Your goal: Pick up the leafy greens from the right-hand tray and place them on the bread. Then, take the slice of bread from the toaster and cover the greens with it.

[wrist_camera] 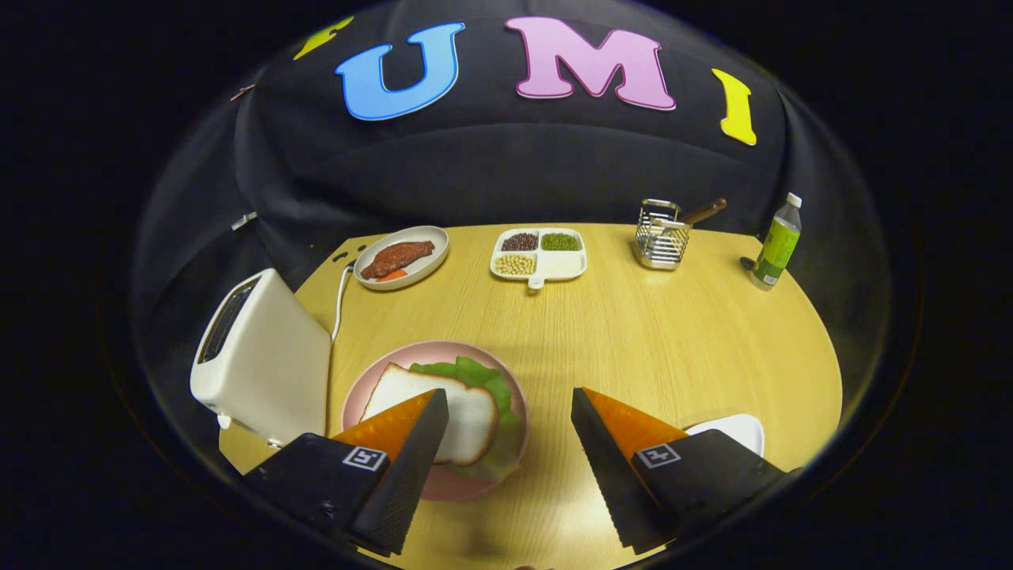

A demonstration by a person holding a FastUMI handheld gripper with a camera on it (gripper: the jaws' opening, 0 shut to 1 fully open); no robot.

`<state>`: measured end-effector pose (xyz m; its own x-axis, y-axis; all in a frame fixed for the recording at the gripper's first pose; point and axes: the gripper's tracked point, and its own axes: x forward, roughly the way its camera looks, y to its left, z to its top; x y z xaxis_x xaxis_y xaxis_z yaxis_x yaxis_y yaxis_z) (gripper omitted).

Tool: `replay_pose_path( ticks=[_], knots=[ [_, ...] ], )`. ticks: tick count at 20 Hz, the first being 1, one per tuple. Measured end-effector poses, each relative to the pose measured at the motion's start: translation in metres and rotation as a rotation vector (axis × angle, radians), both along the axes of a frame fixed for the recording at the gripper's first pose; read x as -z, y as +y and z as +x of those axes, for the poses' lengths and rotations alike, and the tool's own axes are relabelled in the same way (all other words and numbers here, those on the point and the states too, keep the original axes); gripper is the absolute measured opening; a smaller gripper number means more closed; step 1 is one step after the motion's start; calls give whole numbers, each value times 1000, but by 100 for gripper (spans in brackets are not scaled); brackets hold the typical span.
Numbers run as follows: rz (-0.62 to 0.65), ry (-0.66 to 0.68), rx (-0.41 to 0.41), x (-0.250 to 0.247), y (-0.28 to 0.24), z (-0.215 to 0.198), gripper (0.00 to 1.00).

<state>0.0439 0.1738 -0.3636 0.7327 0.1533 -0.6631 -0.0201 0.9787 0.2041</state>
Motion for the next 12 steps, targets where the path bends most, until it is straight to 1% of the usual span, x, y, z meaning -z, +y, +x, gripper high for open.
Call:
replay_pose_path(
  ticks=[3,6,12],
  knots=[
    [-8,-97,-34,-43,-10,6,98],
    [-18,-210,-99,-95,-9,9,98],
    [-23,-390,-280,-180,14,0,98]
  ],
)
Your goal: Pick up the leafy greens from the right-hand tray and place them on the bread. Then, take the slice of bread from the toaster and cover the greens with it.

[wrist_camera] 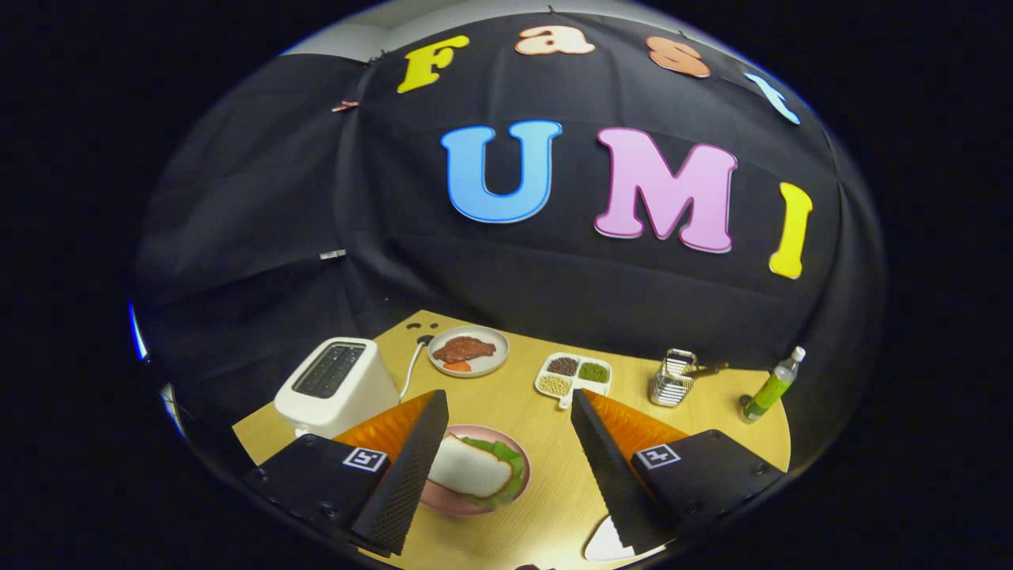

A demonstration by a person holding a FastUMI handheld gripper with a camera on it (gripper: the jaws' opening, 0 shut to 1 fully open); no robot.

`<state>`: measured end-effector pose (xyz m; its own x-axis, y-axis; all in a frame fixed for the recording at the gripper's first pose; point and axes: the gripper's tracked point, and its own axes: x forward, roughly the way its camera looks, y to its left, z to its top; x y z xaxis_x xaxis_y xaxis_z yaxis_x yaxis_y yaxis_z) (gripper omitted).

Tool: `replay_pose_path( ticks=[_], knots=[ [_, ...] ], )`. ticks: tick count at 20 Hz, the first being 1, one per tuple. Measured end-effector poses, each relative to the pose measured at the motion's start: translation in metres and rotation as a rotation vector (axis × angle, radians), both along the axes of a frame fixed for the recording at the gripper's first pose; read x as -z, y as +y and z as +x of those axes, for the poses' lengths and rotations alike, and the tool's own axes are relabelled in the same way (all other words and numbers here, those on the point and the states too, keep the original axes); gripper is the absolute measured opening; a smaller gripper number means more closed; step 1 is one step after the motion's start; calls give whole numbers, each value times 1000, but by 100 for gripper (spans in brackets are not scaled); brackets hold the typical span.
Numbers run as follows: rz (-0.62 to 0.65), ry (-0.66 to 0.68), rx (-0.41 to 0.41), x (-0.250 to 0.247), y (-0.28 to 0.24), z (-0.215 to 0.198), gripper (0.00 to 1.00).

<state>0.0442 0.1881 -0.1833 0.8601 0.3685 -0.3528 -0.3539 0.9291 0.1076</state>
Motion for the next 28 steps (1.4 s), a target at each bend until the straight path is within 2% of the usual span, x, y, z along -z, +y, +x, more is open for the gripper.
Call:
replay_pose_path(
  ticks=[5,10,16,28],
  knots=[
    [26,-86,-89,-37,10,-23,98],
    [-17,-146,-132,-49,4,-35,99],
    [-19,-159,-175,-51,7,-40,99],
    [-12,-151,-99,-57,-20,-27,99]
  ],
)
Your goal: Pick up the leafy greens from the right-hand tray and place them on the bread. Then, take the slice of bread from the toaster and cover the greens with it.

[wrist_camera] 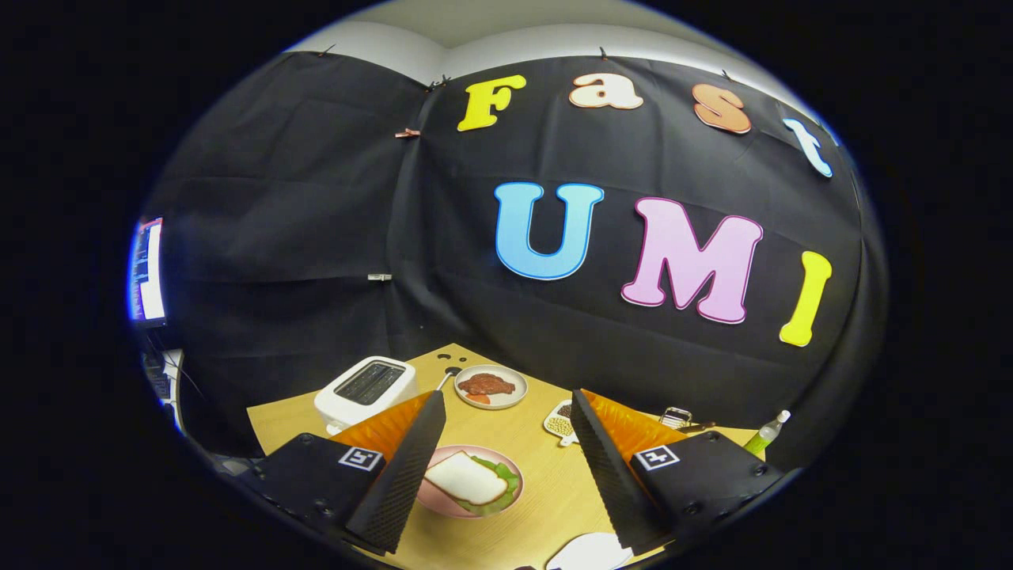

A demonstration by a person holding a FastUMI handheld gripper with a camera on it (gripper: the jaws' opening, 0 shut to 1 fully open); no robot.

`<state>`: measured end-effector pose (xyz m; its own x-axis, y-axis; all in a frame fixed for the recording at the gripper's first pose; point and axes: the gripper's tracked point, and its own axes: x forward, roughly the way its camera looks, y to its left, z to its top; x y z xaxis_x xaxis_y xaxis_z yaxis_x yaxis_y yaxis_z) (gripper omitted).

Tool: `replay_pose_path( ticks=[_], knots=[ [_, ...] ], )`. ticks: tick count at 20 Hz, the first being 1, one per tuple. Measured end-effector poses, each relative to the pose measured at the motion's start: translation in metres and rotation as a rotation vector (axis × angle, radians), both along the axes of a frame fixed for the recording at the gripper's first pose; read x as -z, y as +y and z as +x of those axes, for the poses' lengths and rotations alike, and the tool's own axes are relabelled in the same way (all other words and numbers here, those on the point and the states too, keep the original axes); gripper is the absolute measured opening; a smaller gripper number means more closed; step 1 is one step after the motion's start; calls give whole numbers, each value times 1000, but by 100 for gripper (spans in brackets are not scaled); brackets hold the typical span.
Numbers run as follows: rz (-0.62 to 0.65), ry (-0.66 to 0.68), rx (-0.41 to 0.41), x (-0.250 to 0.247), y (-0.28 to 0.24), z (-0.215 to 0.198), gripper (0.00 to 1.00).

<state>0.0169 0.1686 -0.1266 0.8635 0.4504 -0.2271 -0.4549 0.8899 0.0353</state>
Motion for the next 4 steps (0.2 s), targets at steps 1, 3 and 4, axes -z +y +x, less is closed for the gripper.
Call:
replay_pose_path(
  ticks=[1,3,4],
  knots=[
    [-1,0,9,-1,-2,1,99],
    [-1,-7,20,-3,-5,3,99],
    [-4,-9,26,-4,-6,4,99]
  ],
)
